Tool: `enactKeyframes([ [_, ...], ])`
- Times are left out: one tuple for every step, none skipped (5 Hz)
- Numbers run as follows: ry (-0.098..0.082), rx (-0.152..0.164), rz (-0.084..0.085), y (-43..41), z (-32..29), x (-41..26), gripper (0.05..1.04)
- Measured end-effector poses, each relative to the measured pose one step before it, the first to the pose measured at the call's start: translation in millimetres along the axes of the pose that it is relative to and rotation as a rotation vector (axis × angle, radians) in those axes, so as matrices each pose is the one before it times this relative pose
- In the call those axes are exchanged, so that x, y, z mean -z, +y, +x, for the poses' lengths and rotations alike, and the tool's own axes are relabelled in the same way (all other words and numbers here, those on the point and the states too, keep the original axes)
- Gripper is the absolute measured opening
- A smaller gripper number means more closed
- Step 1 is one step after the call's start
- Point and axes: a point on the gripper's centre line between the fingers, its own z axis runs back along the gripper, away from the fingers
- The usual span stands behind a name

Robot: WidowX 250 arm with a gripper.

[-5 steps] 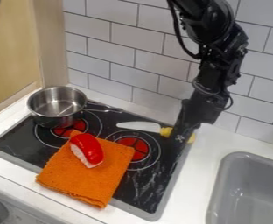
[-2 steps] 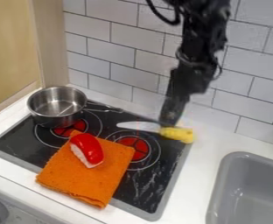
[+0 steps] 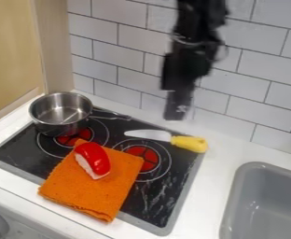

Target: Moved the knife from the right lower corner of the burner to the right upper corner of the burner

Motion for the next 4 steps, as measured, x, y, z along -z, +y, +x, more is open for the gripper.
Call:
enactKeyframes([
  [0.0838,-0.2536,-0.1499,-0.78,-35.94,3.01,0.999],
  [0.0349,-0.2638,-0.0212,-6.32,-12.6,-12.43,0.999],
  [0.0439,-0.231,0.0071,-13.58,-36.67,-4.86,0.999],
  [-0.0259,-0.1111,-0.0393,-12.95,-35.65,-4.88,0.999],
])
